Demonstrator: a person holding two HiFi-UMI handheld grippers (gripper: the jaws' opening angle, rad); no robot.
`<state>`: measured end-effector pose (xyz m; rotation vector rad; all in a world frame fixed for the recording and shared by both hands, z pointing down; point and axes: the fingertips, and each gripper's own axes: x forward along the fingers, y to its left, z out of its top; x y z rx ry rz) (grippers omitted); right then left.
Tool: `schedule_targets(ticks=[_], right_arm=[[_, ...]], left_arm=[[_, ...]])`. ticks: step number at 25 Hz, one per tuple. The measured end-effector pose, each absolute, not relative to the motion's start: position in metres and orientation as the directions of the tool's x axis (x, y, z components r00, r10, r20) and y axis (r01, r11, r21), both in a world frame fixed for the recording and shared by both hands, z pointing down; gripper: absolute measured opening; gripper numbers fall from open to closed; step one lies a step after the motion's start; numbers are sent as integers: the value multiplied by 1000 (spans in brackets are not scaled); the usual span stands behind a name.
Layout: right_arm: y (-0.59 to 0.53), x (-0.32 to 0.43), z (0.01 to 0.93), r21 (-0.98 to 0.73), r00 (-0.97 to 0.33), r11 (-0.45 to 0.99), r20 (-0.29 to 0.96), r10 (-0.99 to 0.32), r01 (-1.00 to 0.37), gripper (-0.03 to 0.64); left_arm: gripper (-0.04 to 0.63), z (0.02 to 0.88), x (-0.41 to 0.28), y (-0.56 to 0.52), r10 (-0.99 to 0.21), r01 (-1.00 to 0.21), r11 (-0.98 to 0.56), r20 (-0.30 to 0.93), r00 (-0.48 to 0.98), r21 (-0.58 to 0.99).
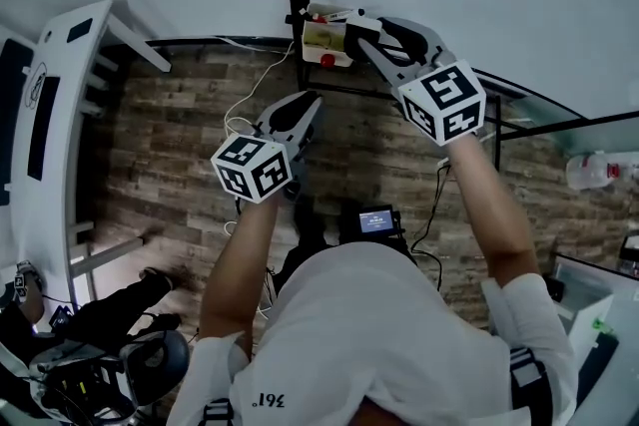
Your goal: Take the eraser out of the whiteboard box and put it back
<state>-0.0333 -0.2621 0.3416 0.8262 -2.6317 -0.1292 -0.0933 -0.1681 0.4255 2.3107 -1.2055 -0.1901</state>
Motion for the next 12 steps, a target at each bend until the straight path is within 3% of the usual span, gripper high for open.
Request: schedule_targets(ticks=[12], right_arm=[[-284, -72, 380, 228, -742, 848, 412, -529, -478, 175]], left_arm=[[61, 444, -94, -165, -786, -720, -456, 143, 602, 522]])
